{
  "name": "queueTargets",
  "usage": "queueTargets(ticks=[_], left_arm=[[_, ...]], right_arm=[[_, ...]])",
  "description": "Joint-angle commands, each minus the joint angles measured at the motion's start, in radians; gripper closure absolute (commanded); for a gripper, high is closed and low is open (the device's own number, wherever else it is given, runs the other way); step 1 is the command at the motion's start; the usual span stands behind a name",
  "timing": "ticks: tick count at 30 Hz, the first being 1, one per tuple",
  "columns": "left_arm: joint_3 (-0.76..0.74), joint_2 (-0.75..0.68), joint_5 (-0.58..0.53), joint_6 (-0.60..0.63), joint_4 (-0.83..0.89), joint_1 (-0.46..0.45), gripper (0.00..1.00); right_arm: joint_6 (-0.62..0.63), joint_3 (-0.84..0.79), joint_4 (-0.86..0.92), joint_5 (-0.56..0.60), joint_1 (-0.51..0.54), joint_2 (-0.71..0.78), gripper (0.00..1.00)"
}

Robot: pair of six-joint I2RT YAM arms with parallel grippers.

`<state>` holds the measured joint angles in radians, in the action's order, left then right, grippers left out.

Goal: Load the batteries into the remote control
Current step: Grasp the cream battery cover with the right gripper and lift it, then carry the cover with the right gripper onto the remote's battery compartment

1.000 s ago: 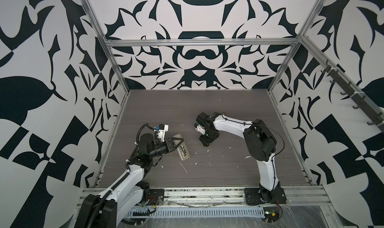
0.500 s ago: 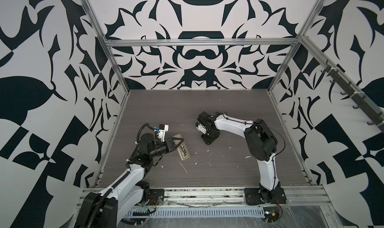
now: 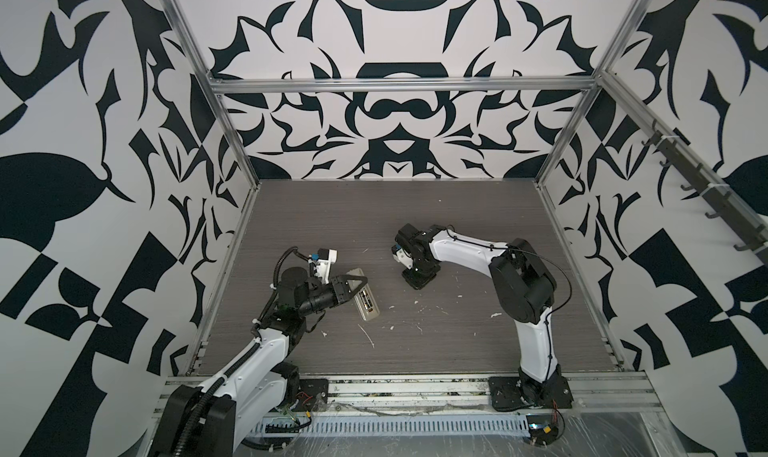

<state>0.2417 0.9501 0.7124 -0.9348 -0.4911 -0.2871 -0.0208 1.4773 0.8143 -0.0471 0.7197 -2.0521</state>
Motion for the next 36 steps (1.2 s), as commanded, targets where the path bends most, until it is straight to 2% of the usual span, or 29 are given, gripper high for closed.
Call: queueTargets(ticks=[1, 4, 9, 18, 29, 36], left_arm=[[-0.014, 0.002, -0.031, -0.004, -0.046, 0.003, 1.00], [-0.013, -0.013, -0.085, -0.004, -0.056, 0.003, 1.00], [-0.013, 0.001, -0.140, -0.006, -0.111, 0.004, 1.00], [-0.038, 0.107, -0.191, -0.098, -0.330, 0.003, 1.00], [-0.068, 0.091, -0.231, -0.107, -0.371, 0.003, 1.00], [-0.072, 0.102, -0.214, -0.097, -0.382, 0.003, 1.00]], right_arm=[[-0.027, -0.003, 0.051, -0.005, 0.005, 0.063, 0.86], [-0.078, 0.009, 0.089, 0.039, 0.026, 0.116, 0.90], [-0.154, 0.013, 0.132, 0.059, 0.098, 0.231, 0.92], [-0.265, 0.099, 0.162, 0.044, 0.221, 0.350, 0.95], [-0.272, 0.293, 0.212, 0.008, 0.322, 0.253, 0.96], [-0.258, 0.363, 0.199, -0.023, 0.334, 0.188, 0.96]])
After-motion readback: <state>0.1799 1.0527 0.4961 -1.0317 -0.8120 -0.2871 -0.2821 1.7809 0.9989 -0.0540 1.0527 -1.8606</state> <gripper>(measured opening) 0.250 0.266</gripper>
